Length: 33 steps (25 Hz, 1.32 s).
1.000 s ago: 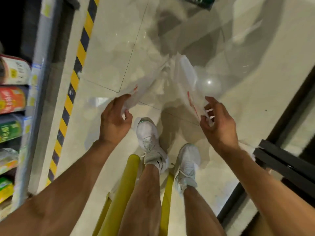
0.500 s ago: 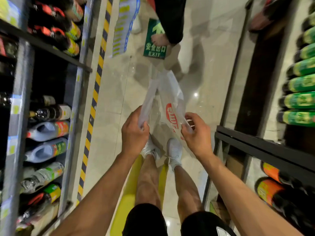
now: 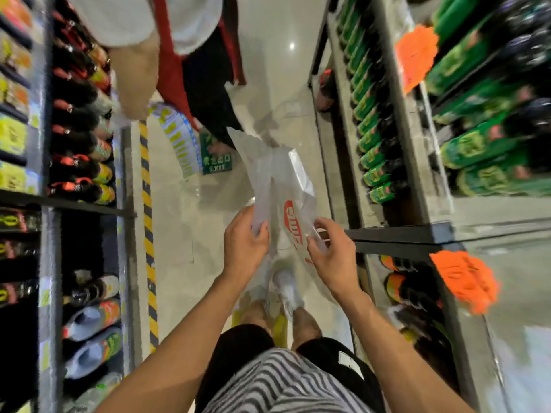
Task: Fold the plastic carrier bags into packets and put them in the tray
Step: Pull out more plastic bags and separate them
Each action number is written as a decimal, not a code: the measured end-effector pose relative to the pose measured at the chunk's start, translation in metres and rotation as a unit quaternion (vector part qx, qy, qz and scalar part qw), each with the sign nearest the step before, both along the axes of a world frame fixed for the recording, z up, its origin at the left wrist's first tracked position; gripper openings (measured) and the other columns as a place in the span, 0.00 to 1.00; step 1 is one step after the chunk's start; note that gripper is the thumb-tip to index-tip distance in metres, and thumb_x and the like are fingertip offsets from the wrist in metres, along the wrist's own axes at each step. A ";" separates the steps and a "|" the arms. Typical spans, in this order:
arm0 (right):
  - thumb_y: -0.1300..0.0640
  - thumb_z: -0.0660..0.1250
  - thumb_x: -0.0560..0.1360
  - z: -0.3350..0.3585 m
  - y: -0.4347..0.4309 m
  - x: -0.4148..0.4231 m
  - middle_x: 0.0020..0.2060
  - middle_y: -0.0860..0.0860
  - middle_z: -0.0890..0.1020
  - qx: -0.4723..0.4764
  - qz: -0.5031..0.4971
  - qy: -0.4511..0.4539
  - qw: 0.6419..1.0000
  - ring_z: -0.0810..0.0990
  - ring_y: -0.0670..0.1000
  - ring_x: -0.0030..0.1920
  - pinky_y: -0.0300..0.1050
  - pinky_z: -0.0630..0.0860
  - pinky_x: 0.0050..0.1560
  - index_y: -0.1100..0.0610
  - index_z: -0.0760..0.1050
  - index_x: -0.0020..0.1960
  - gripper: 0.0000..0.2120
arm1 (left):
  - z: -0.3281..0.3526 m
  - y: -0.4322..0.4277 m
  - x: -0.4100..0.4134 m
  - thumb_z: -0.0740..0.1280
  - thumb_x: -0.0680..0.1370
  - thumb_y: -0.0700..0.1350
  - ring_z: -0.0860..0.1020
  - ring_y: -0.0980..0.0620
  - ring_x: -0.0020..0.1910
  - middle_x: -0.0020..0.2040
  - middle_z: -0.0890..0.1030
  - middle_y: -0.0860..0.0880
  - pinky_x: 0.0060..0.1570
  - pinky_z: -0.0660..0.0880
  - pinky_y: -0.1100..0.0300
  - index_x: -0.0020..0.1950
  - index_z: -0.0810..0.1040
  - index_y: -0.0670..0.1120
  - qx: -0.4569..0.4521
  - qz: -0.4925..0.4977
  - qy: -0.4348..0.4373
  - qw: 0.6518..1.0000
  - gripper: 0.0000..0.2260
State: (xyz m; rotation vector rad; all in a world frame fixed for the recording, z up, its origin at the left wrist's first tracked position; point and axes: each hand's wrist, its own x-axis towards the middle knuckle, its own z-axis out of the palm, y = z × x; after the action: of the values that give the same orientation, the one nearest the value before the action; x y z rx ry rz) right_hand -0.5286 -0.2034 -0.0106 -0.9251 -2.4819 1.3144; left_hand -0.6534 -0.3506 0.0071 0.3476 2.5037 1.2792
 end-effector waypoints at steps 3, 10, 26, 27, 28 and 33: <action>0.60 0.75 0.76 0.035 0.009 0.013 0.54 0.44 0.82 0.020 -0.070 0.013 0.997 0.80 0.41 0.50 0.36 0.77 0.52 0.55 0.78 0.63 0.17 | 0.041 0.034 -0.004 0.70 0.76 0.34 0.78 0.66 0.43 0.45 0.78 0.57 0.41 0.70 0.78 0.57 0.80 0.47 0.034 -0.059 -0.027 0.997 0.13; 0.62 0.75 0.73 0.112 0.043 0.055 0.53 0.44 0.83 0.063 -0.220 0.050 0.972 0.80 0.39 0.51 0.31 0.73 0.55 0.55 0.80 0.61 0.17 | 0.111 0.117 0.010 0.74 0.76 0.38 0.76 0.70 0.38 0.38 0.76 0.62 0.38 0.69 0.77 0.50 0.80 0.45 0.081 -0.231 0.007 0.970 0.06; 0.58 0.76 0.75 0.216 0.101 0.339 0.55 0.35 0.81 0.101 -0.418 0.138 0.892 0.83 0.42 0.51 0.38 0.79 0.51 0.46 0.77 0.61 0.18 | 0.204 0.262 0.293 0.74 0.77 0.40 0.76 0.65 0.40 0.39 0.76 0.63 0.40 0.67 0.74 0.51 0.80 0.47 0.201 -0.509 0.094 0.832 0.05; 0.59 0.76 0.74 0.218 0.102 0.364 0.55 0.36 0.82 0.101 -0.427 0.139 0.888 0.83 0.42 0.50 0.37 0.79 0.51 0.46 0.77 0.61 0.18 | 0.206 0.267 0.319 0.73 0.77 0.39 0.77 0.62 0.40 0.40 0.78 0.61 0.40 0.69 0.70 0.53 0.81 0.46 0.207 -0.519 0.100 0.823 0.06; 0.60 0.75 0.74 0.220 0.103 0.394 0.55 0.37 0.82 0.099 -0.438 0.139 0.883 0.83 0.42 0.50 0.36 0.78 0.50 0.47 0.78 0.61 0.18 | 0.207 0.272 0.349 0.73 0.77 0.40 0.78 0.60 0.40 0.42 0.80 0.58 0.41 0.71 0.66 0.54 0.81 0.46 0.211 -0.530 0.103 0.815 0.07; 0.63 0.76 0.72 0.220 0.101 0.517 0.54 0.39 0.82 0.081 -0.467 0.115 0.873 0.81 0.39 0.48 0.28 0.72 0.49 0.52 0.78 0.62 0.20 | 0.205 0.281 0.475 0.71 0.78 0.40 0.82 0.57 0.49 0.51 0.85 0.53 0.49 0.76 0.62 0.61 0.82 0.47 0.210 -0.573 0.052 0.790 0.12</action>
State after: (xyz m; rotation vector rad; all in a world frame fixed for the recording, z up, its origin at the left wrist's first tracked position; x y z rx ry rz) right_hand -0.0116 -0.1021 0.2098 -1.5213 -1.5360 0.7852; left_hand -0.1784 -0.0700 0.2124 1.7245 1.4157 1.1698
